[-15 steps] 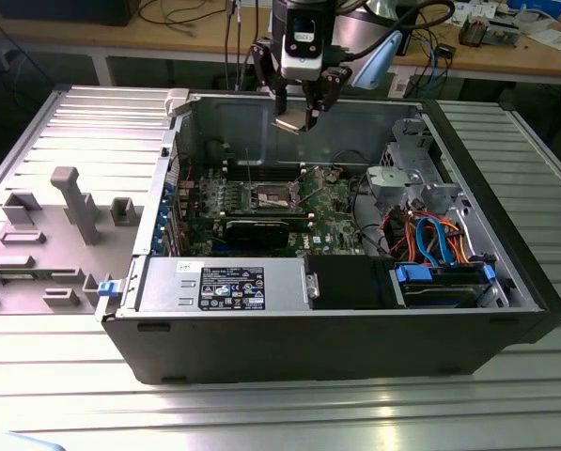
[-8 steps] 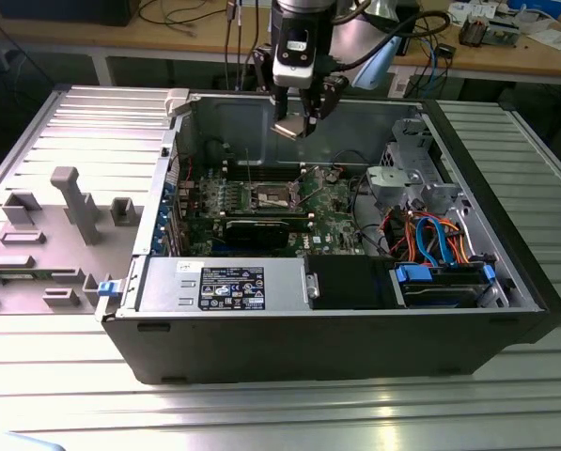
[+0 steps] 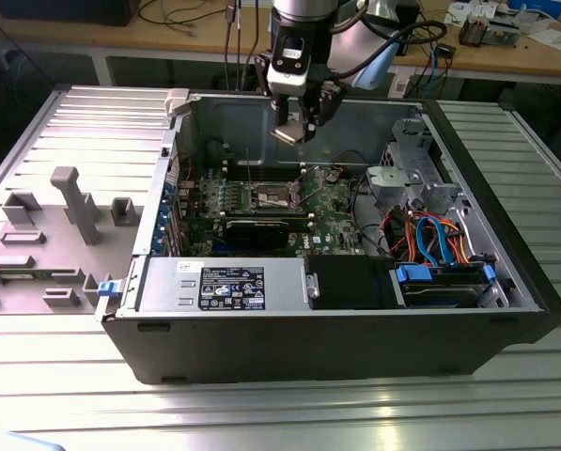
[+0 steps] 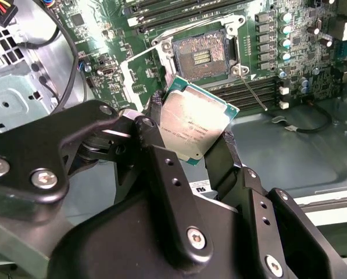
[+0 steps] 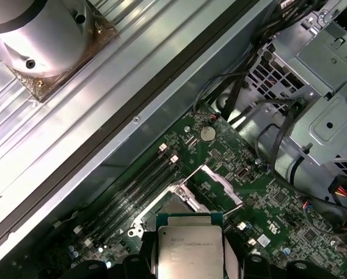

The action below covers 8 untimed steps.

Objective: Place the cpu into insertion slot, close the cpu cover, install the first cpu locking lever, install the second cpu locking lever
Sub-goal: 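Place the cpu into insertion slot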

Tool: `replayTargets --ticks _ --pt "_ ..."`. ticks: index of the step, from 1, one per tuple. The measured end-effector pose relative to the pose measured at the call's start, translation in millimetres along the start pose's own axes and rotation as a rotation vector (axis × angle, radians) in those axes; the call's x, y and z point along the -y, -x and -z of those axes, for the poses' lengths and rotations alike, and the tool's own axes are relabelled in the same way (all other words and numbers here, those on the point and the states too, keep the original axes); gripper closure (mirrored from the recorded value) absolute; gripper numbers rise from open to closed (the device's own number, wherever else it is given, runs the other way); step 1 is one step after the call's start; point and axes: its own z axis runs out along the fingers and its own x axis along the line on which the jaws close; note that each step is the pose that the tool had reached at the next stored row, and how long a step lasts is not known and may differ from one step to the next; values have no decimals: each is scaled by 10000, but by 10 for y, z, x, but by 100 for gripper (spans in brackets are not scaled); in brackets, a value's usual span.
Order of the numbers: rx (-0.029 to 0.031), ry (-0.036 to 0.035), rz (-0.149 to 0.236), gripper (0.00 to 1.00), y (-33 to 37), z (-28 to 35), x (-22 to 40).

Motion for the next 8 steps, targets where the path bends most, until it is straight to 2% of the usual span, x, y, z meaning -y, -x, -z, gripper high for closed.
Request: replayTargets --ticks 8 --pt "3 -3 2 46 1 -1 0"
